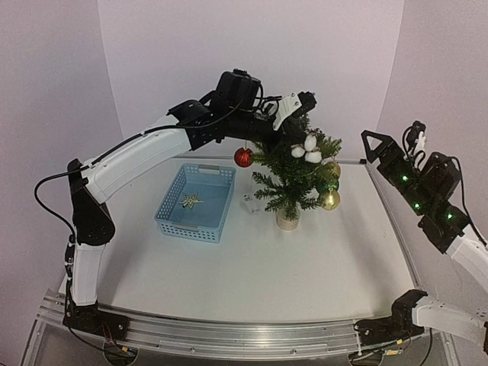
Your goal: Decorate the small christmas tree
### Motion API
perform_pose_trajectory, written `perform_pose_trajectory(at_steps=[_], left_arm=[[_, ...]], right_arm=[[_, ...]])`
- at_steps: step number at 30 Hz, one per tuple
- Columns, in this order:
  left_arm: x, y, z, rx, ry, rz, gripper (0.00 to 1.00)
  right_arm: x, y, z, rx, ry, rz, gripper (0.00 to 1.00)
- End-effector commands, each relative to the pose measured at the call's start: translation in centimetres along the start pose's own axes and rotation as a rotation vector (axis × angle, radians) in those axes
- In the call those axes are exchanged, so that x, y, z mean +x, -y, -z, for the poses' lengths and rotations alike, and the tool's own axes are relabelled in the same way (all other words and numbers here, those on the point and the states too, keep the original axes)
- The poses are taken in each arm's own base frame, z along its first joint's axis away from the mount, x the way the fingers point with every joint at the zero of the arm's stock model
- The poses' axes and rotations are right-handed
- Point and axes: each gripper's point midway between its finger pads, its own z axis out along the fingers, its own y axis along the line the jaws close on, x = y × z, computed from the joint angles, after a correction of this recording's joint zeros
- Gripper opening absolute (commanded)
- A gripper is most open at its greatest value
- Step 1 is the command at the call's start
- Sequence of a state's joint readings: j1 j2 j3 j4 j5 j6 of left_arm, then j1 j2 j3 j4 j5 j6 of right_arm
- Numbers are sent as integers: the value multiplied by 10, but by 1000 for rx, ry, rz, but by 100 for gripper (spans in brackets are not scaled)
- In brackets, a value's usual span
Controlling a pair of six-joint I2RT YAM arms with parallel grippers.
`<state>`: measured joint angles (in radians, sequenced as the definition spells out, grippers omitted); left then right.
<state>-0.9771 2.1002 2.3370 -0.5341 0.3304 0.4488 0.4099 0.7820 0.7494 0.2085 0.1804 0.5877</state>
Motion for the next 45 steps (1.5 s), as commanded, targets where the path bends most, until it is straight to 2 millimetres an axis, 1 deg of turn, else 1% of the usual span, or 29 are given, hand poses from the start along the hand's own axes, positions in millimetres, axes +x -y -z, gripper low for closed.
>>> perform_pose_trajectory(at_steps=[1,4,6,8,12,15,16,18,20,22,25,27,32,39,41,45], left_arm=[[5,-12,-6,-85,-3,-38,0],[8,-16,-6,-106,-18,-42,2],[11,-18,-6,-118,-29,-44,8],[15,-19,-6,-126,-43,-49,17],[26,-20,-9,-141,-74,-53,32],[29,-18,-9,-130,-86,-46,35],[28,-17,-9,-127,-87,-44,38],[23,-17,-5,-121,-83,-34,43],[13,-15,1,-108,-70,-26,51],[5,-16,6,-107,-62,-28,55],[10,-15,8,-102,-85,-35,61],[9,-13,10,-91,-89,-30,66],[-9,-10,21,-67,-52,-24,76],[-30,-6,35,-37,-12,-22,80],[-39,-5,41,-31,7,-23,81],[-65,-5,63,-27,52,-36,83]], right_arm=[[-8,-14,-6,-47,2,-1,94],[-6,-18,-9,-63,-16,3,94],[-4,-20,-12,-74,-30,2,94],[-2,-24,-15,-90,-45,3,94],[-1,-30,-18,-113,-62,9,94],[-3,-34,-18,-128,-64,11,94],[-3,-36,-18,-134,-66,11,94],[-3,-39,-19,-147,-75,13,94],[-3,-41,-20,-152,-82,14,94],[1,-45,-21,-170,-103,16,93],[2,-48,-24,-182,-117,18,93],[2,-51,-26,-193,-127,22,93],[1,-59,-30,-217,-146,30,93],[-1,-62,-33,-225,-146,30,93],[-3,-64,-33,-231,-144,33,93],[-12,-69,-31,-236,-121,36,93]])
